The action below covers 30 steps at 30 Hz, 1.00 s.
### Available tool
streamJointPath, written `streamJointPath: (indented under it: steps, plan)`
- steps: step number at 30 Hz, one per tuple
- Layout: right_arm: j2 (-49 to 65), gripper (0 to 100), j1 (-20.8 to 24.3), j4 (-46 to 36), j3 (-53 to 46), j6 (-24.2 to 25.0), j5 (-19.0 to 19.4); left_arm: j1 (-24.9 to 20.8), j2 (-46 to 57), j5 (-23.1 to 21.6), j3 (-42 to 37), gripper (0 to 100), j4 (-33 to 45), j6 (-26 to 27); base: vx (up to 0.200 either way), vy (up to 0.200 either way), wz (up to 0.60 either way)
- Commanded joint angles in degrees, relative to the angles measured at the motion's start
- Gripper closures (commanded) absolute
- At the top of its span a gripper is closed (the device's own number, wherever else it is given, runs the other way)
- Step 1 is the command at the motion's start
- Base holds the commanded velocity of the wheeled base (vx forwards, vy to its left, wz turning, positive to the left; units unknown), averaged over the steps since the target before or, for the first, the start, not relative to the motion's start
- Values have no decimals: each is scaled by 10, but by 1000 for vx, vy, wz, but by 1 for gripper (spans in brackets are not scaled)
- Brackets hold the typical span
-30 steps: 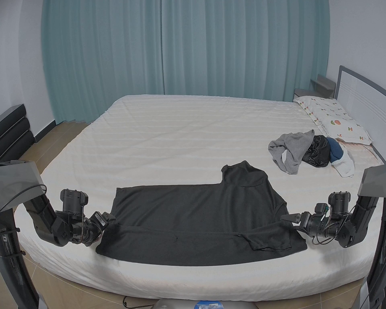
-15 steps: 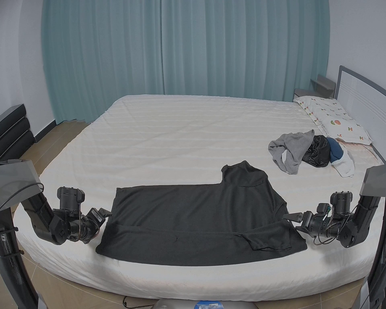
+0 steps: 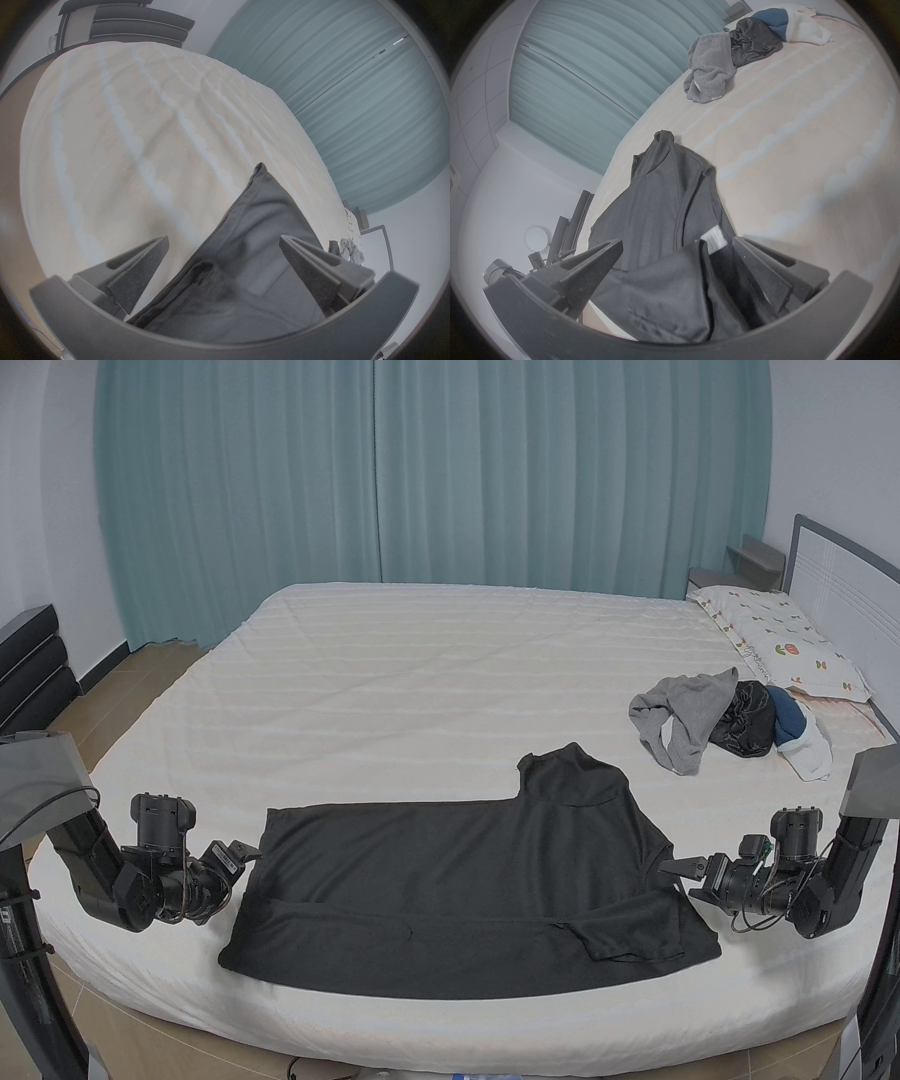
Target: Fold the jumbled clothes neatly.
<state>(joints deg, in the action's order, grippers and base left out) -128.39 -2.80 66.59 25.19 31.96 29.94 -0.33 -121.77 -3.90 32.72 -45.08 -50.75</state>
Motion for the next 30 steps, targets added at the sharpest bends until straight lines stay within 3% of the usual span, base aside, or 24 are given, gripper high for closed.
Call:
streamJointPath:
  steps: [1,12,20,25,26,30]
  plan:
    - [1,0,3,0,0,-1,0,0,18,-1,-1,0,0,-4,0,0,0]
    - [4,0,4,0,-5,0,0,-3,27,-1,30,0,1,-24,0,0,0]
    - [4,0,4,3,-8,0,1,1,-34,-10,124,0,3,-21,0,0,0]
    - [4,0,4,3,-8,0,1,5,-63,-41,183,0,5,-15,0,0,0]
    - [4,0,4,3,-8,0,1,9,-76,-65,204,0,6,3,0,0,0]
    - [5,0,4,3,-8,0,0,12,-109,-77,232,0,5,71,0,0,0]
